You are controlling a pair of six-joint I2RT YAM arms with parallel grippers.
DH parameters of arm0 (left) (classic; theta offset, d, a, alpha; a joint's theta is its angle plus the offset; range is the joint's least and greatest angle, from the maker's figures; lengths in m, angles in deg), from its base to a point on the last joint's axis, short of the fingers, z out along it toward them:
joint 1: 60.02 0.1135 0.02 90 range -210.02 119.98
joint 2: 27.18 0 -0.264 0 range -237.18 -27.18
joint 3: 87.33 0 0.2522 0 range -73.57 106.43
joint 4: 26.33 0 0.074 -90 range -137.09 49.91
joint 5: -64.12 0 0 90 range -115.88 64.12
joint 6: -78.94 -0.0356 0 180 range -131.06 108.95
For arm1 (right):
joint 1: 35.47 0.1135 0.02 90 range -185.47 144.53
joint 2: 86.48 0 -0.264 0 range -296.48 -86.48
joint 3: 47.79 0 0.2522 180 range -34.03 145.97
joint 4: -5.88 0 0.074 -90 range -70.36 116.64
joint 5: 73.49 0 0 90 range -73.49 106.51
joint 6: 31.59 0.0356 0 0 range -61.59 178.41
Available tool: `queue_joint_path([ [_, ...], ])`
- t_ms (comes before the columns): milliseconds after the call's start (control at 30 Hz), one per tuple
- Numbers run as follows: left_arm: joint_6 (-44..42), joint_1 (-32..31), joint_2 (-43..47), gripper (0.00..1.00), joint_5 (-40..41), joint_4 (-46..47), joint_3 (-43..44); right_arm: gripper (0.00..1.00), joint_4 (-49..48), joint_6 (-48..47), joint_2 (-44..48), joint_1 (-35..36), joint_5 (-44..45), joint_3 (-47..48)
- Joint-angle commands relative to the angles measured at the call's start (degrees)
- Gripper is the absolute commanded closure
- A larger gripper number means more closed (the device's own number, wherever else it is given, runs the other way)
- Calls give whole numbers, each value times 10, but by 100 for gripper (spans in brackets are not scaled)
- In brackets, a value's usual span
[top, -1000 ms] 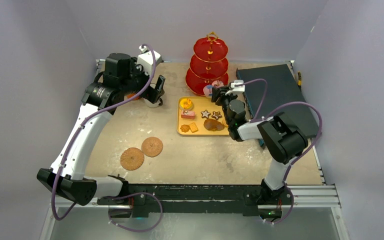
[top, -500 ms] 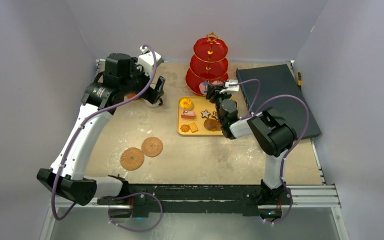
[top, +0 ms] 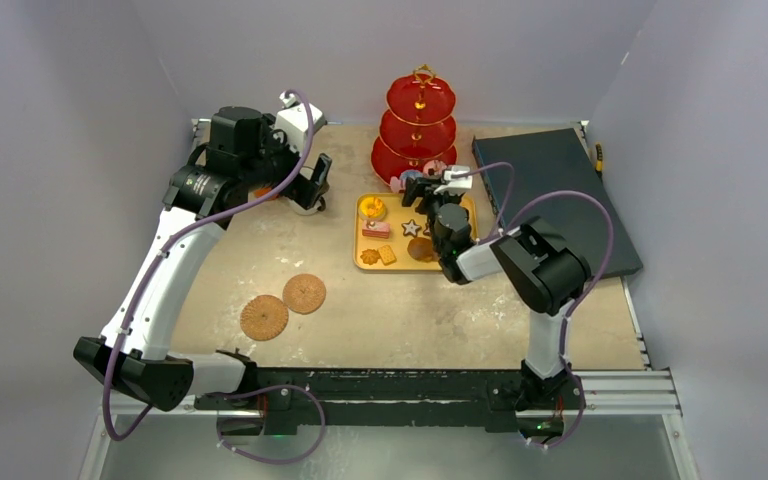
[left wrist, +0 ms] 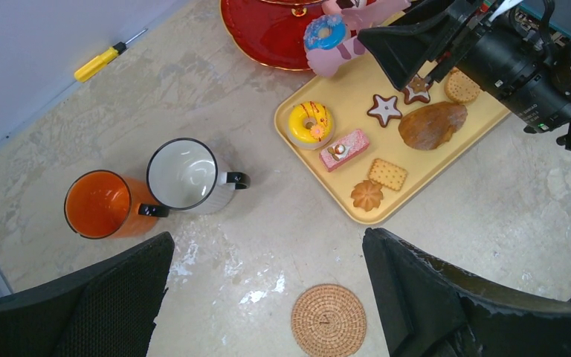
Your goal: Serve the afternoon tea
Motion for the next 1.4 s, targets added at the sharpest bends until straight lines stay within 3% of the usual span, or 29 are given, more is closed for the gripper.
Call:
queue_joint_path([
  [0,0,4,3,1,-2,8,7,20,-25,-11,54,13,21,-24],
  [400,12,3,-11,1,-10,7,18,20,0,-35,146,78,9,-90],
  [1033,-3,3,-19,3,-9,10,20,22,63,-57,29,108,-49,25],
  [1167,-6,3,-41,5,-10,18,33,27,71,-68,16,108,-53,37],
  [1367,-4,3,-79,9,-14,25,66,49,70,-85,17,108,-46,38],
])
